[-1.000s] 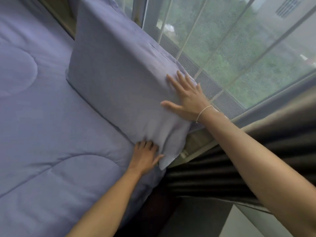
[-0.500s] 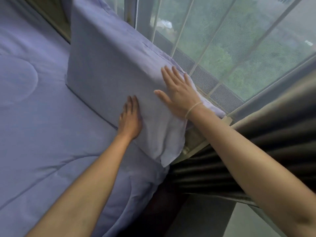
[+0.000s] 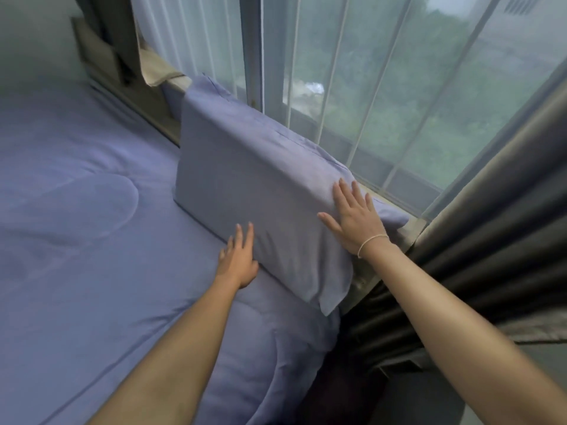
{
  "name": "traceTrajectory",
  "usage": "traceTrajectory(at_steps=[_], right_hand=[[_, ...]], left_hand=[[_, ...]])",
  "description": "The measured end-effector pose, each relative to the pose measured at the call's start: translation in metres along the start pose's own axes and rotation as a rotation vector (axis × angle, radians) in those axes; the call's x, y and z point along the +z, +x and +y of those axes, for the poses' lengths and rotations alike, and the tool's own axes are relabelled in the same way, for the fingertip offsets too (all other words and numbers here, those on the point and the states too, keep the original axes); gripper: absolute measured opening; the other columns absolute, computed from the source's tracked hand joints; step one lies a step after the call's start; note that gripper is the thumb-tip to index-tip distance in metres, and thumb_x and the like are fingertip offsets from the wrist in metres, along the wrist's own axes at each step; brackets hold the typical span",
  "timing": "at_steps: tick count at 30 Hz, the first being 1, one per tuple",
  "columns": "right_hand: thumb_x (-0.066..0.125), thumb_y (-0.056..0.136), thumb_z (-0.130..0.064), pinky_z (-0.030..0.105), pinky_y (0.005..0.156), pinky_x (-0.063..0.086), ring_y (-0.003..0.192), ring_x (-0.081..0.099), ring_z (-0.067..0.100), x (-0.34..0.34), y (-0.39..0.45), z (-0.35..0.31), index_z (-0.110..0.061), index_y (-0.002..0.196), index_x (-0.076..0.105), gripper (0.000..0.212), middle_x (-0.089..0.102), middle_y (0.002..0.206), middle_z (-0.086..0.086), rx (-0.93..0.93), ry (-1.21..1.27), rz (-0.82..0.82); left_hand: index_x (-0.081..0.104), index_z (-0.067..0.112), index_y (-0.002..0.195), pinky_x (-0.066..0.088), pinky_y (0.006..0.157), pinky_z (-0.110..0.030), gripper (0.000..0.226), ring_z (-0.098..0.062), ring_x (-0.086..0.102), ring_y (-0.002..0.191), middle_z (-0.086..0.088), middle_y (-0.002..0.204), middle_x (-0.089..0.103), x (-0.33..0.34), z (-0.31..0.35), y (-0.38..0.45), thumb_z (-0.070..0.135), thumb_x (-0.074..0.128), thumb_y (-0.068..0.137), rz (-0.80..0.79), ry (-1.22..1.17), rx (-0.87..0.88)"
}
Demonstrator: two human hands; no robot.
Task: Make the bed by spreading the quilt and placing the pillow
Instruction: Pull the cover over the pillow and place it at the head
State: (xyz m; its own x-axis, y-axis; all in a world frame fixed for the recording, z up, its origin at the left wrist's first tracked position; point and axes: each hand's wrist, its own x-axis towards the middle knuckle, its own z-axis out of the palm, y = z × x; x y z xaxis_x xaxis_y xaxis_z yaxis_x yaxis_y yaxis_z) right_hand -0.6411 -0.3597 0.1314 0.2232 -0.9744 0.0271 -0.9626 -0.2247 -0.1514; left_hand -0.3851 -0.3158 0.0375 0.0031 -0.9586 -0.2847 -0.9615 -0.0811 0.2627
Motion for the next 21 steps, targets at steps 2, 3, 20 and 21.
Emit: traceTrajectory(at_steps=[2, 3, 20, 21], right_hand=[[0.019, 0.091, -0.065, 0.052, 0.119, 0.005, 0.148, -0.001, 0.029, -0.002, -0.012, -0.010, -0.018, 0.152, 0.004, 0.079, 0.002, 0.161, 0.004, 0.002, -0.037, 0.053], [0.014, 0.088, -0.068, 0.053, 0.119, 0.006, 0.148, 0.001, 0.030, -0.002, -0.018, -0.015, -0.020, 0.152, 0.004, 0.080, 0.003, 0.161, 0.005, -0.005, -0.055, 0.076], [0.048, 0.092, -0.045, 0.056, 0.116, 0.009, 0.143, 0.026, 0.026, 0.026, -0.199, -0.110, -0.027, 0.142, 0.039, 0.054, 0.031, 0.154, 0.005, 0.314, 0.054, 0.090], [0.049, 0.092, -0.044, 0.055, 0.116, 0.009, 0.143, 0.026, 0.026, 0.031, -0.213, -0.114, -0.027, 0.142, 0.040, 0.053, 0.031, 0.154, 0.005, 0.343, 0.070, 0.077]], left_hand=[[-0.014, 0.021, 0.149, 0.023, 0.112, -0.052, 0.086, -0.034, 0.009, 0.145, -0.010, 0.158, -0.014, -0.017, 0.001, -0.007, 0.029, 0.050, 0.091, 0.041, 0.004, 0.023], [-0.014, 0.021, 0.149, 0.023, 0.112, -0.052, 0.085, -0.033, 0.009, 0.145, -0.010, 0.158, -0.014, -0.025, 0.001, -0.010, 0.029, 0.049, 0.092, 0.063, 0.001, 0.035], [0.056, 0.012, 0.124, 0.039, 0.094, -0.042, 0.033, -0.032, 0.052, 0.112, -0.009, 0.127, 0.055, -0.029, -0.013, -0.116, 0.019, 0.051, 0.092, 0.286, -0.132, 0.408], [0.057, 0.011, 0.124, 0.040, 0.093, -0.042, 0.033, -0.032, 0.053, 0.111, -0.009, 0.126, 0.056, -0.024, -0.013, -0.124, 0.018, 0.051, 0.092, 0.269, -0.137, 0.426]])
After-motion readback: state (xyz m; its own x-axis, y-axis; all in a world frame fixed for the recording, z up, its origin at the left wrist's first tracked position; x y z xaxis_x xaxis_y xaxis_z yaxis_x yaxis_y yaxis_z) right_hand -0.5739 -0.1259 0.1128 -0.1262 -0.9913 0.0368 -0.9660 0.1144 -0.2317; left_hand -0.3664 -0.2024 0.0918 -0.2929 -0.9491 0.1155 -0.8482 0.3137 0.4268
